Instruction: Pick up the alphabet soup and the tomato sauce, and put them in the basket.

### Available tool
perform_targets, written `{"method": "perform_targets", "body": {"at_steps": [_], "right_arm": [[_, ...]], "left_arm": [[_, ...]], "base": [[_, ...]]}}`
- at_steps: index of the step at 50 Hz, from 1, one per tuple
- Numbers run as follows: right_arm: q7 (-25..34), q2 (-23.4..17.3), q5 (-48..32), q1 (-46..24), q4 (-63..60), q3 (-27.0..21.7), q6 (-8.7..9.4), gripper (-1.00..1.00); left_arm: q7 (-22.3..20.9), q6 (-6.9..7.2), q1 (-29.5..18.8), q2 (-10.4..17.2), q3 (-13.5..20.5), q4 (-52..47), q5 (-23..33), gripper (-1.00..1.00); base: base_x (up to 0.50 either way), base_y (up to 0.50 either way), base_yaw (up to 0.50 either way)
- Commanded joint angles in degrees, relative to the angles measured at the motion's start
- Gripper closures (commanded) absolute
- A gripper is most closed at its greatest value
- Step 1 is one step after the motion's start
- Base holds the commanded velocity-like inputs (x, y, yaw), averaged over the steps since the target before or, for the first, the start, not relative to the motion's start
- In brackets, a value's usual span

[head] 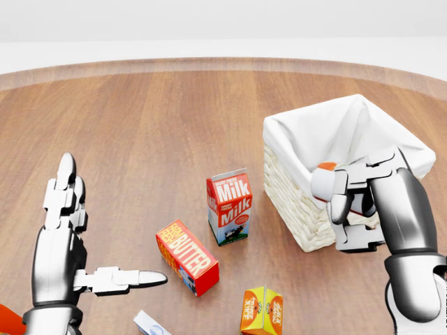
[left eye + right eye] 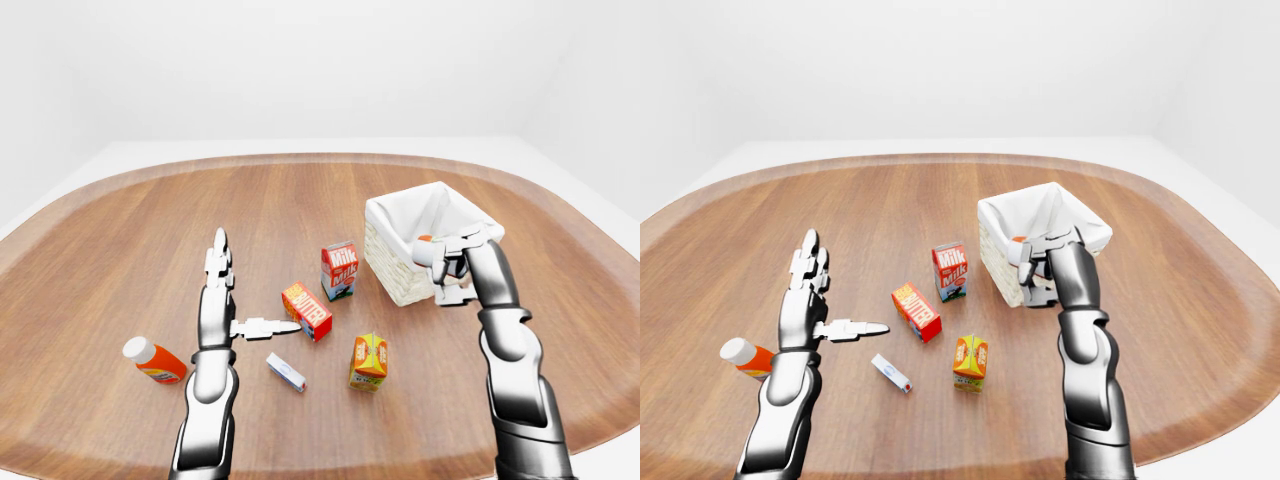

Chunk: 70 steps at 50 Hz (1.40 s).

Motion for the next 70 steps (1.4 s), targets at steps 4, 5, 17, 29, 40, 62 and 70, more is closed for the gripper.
{"method": "perform_targets", "body": {"at_steps": [4, 5, 17, 29, 40, 62, 70], "right_arm": [[-2.69, -3.3, -0.43, -9.32, 5.83, 0.72, 3.54, 1.0], [-2.51, -3.5, -0.46, -9.99, 5.91, 0.73, 4.12, 1.0], [-3.43, -5.4, -0.81, -15.24, 9.38, 1.02, 4.93, 1.0], [-9.66, -8.18, -2.0, -24.93, 27.14, 2.48, 1.9, 1.0], [-13.25, -9.64, -3.62, -32.65, 39.58, 3.78, -0.23, 1.0], [-27.1, -11.15, -9.08, -46.6, 71.67, 7.67, -5.07, 1.0], [-29.82, -11.03, -10.35, -50.31, 78.61, 8.65, -5.07, 1.0]], "left_arm": [[-0.37, 0.0, 0.15, -0.02, -0.15, -0.52, -0.04, -1.0], [-0.35, 0.0, 0.07, 0.05, -0.06, 0.22, -0.11, -1.0], [-0.35, 0.0, -0.07, 0.06, -0.02, 0.31, -0.1, -1.0], [-0.38, 0.0, -0.08, 0.07, -0.02, 0.32, -0.09, -1.0], [-0.37, 0.0, -0.08, 0.06, -0.02, 0.32, -0.09, -1.0], [-0.37, 0.0, -0.08, 0.06, -0.02, 0.32, -0.1, -1.0], [-0.37, 0.0, -0.08, 0.05, -0.02, 0.33, -0.11, -1.0]], "base": [[0.0, 0.0, 0.0], [0.0, 0.0, 0.0], [0.0, 0.0, 0.0], [0.0, 0.0, 0.0], [0.0, 0.0, 0.0], [0.0, 0.0, 0.0], [0.0, 0.0, 0.0]]}}
